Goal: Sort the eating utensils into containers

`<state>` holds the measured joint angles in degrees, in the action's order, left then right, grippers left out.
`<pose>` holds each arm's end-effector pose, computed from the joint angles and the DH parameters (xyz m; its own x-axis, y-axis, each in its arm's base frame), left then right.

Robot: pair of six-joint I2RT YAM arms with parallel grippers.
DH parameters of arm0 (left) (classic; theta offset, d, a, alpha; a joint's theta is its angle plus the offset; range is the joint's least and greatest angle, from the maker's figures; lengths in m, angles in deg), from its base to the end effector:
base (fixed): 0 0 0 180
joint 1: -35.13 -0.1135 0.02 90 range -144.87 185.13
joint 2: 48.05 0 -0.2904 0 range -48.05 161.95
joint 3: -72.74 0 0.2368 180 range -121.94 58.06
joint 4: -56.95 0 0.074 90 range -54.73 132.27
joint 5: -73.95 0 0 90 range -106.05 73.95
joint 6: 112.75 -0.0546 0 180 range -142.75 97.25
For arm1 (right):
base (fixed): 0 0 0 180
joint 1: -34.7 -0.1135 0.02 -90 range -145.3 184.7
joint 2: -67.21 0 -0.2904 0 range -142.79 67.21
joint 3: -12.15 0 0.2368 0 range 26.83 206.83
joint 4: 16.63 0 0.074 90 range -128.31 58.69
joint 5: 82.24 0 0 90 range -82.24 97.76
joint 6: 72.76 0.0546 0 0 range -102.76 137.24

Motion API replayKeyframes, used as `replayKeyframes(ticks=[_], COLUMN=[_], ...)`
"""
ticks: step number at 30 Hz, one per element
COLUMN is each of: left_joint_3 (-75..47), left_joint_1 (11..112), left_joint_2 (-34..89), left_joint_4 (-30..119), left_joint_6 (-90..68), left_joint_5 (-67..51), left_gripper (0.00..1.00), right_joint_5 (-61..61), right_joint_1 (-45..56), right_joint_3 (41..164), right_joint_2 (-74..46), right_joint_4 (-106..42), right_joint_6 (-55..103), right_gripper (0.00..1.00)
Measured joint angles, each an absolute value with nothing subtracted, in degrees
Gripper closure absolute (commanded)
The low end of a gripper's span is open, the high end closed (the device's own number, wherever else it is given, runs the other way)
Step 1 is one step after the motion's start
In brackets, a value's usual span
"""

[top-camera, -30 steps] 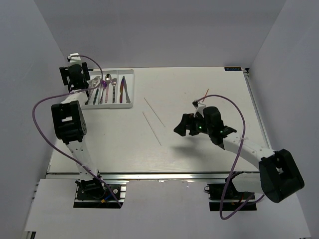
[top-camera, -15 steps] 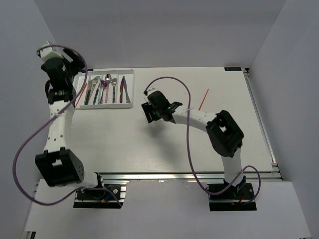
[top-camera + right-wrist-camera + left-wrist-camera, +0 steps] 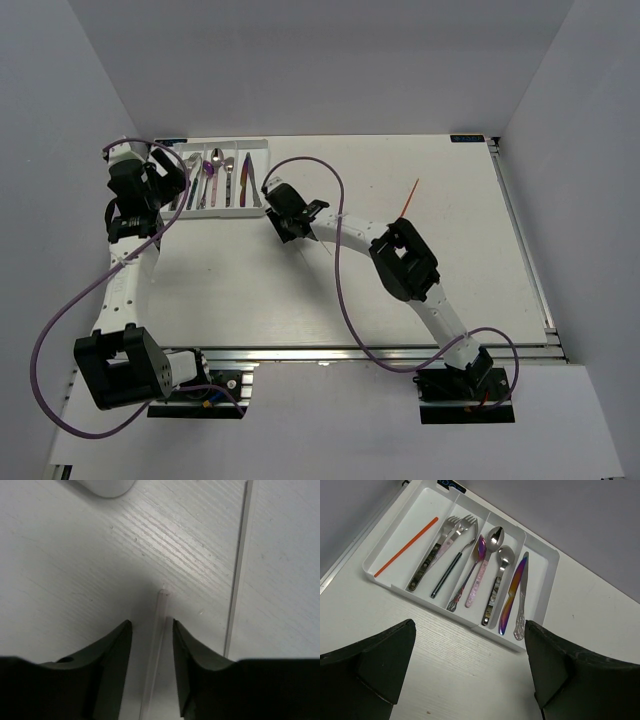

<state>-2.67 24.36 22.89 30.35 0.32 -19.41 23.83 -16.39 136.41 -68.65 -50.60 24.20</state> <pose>0.2748 0.0555 0.3580 -0.2465 -0.4451 -0.8609 -0.3657 0.8653 -0.3427 0.3565 0.4176 0.1778 -0.5211 -0.4602 -0.7188 -0.5671 0.8161 -0.1114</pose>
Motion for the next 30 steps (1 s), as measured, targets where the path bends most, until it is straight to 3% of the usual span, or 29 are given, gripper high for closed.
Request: replayKeyframes(ticks=[9, 20, 23, 25, 30], left_joint_3=[-2.7, -2.7, -2.3, -0.8, 5.1], left_joint_1=[24.4, 24.4, 24.4, 24.4, 24.4], left_joint_2=[22.9, 24.0, 23.5, 22.5, 18.9], left_joint_4=[30.3, 28.3, 28.3, 28.6, 29.6], left_joint_6=[0.2, 0.6, 1.4, 2.2, 5.2], left_joint_5=[-16.9, -12.9, -11.4, -9.9, -5.8], left_gripper=[0.02, 0.02, 0.02, 0.02, 0.02], right_joint_5=[21.3, 18.5, 18.2, 17.5, 14.7], right_joint_1=[-15.8, -14.4, -14.4, -14.3, -13.6], right_joint_3=[136.2, 128.6, 125.8, 125.1, 123.9], right_joint_2=[-69.1, -65.1, -63.4, -62.9, -62.1], right_joint_4=[-50.2, -46.5, -45.9, -46.0, -45.1], right_joint_6=[26.0, 29.3, 29.5, 29.5, 29.7], right_gripper=[0.73, 0.76, 0.86, 1.00, 1.00])
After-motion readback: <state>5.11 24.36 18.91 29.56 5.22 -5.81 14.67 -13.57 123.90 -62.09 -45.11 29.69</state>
